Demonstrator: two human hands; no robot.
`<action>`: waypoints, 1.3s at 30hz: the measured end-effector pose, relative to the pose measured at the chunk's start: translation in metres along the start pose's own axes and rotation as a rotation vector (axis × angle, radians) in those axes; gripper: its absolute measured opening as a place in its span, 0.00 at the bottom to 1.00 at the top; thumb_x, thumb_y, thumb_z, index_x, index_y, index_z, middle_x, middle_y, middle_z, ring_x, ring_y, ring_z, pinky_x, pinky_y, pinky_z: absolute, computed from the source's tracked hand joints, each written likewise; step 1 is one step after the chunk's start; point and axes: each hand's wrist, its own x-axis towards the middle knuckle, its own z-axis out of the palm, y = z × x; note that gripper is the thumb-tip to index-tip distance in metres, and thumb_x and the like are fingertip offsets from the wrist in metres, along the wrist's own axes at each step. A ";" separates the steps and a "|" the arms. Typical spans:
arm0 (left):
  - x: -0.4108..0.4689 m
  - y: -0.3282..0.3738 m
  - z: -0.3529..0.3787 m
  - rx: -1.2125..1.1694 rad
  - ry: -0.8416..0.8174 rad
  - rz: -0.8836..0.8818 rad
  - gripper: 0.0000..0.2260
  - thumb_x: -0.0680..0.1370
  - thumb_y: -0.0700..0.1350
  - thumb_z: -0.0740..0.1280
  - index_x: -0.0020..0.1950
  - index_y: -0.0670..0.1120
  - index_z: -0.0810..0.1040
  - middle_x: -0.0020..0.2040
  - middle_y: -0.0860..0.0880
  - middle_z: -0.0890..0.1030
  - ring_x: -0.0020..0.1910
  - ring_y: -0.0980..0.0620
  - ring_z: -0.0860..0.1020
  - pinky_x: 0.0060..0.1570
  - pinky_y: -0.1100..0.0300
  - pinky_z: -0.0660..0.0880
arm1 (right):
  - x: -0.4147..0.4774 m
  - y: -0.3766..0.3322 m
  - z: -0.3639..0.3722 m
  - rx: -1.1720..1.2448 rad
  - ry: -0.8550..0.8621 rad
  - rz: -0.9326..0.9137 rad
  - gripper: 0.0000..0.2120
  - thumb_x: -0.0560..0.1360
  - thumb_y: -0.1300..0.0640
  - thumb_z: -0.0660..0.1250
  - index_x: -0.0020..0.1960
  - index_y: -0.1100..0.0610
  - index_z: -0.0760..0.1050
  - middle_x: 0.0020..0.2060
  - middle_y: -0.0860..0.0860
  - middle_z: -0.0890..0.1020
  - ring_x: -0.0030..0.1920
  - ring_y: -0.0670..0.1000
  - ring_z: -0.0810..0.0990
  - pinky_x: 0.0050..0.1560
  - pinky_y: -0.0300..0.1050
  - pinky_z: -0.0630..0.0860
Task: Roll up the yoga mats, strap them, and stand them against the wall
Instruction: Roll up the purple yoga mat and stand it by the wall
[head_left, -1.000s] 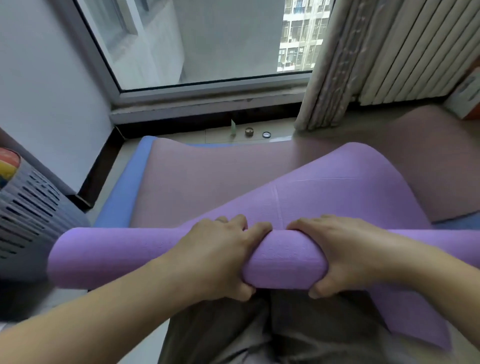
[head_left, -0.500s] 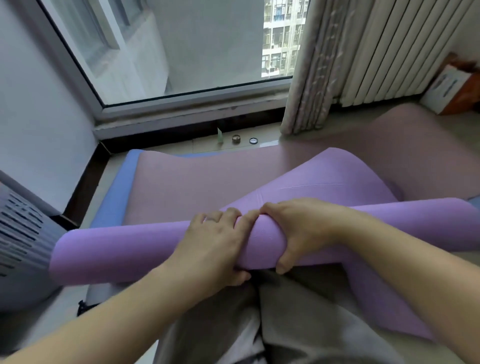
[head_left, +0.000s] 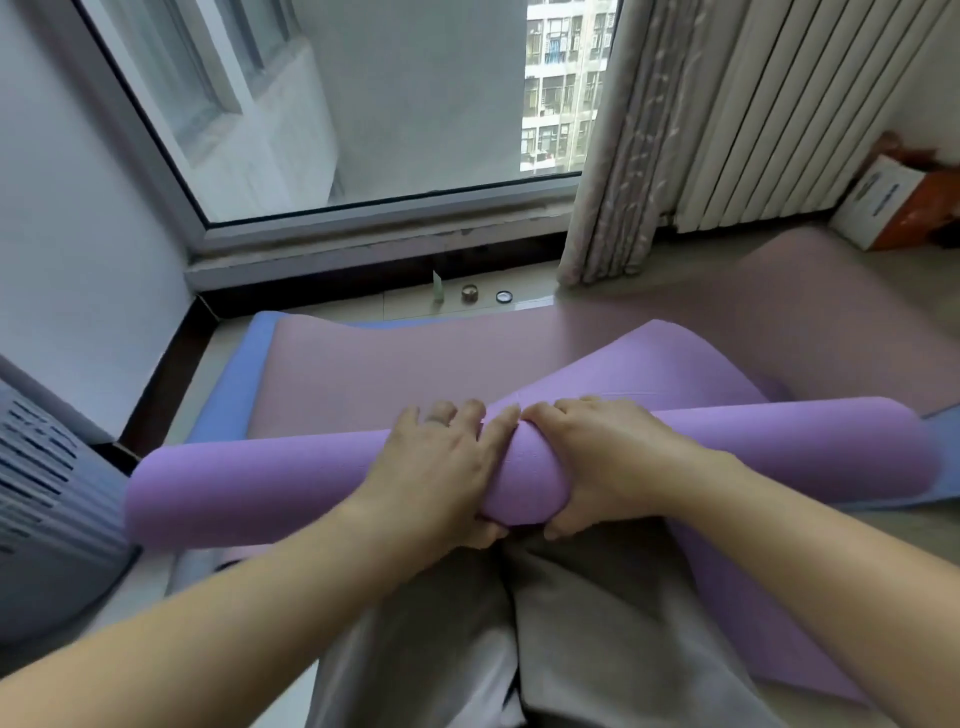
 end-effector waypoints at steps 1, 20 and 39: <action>-0.006 0.006 0.006 0.041 0.036 -0.005 0.48 0.66 0.60 0.72 0.77 0.50 0.46 0.69 0.44 0.67 0.65 0.41 0.69 0.65 0.46 0.66 | 0.005 0.002 -0.004 0.031 -0.042 0.003 0.40 0.58 0.35 0.75 0.63 0.49 0.65 0.55 0.47 0.77 0.55 0.53 0.75 0.49 0.47 0.72; -0.013 -0.063 -0.075 0.169 0.781 -0.240 0.28 0.69 0.40 0.71 0.68 0.48 0.69 0.64 0.43 0.74 0.64 0.40 0.67 0.69 0.35 0.48 | 0.011 -0.012 -0.083 0.109 0.691 0.014 0.40 0.56 0.36 0.73 0.64 0.48 0.71 0.53 0.46 0.81 0.53 0.54 0.79 0.49 0.49 0.74; -0.097 0.003 -0.015 -0.110 0.003 -0.324 0.38 0.65 0.56 0.68 0.71 0.55 0.54 0.66 0.50 0.65 0.59 0.45 0.69 0.56 0.52 0.66 | -0.034 -0.038 -0.008 -0.055 0.053 -0.195 0.55 0.60 0.25 0.66 0.77 0.44 0.45 0.73 0.46 0.60 0.72 0.51 0.57 0.72 0.49 0.54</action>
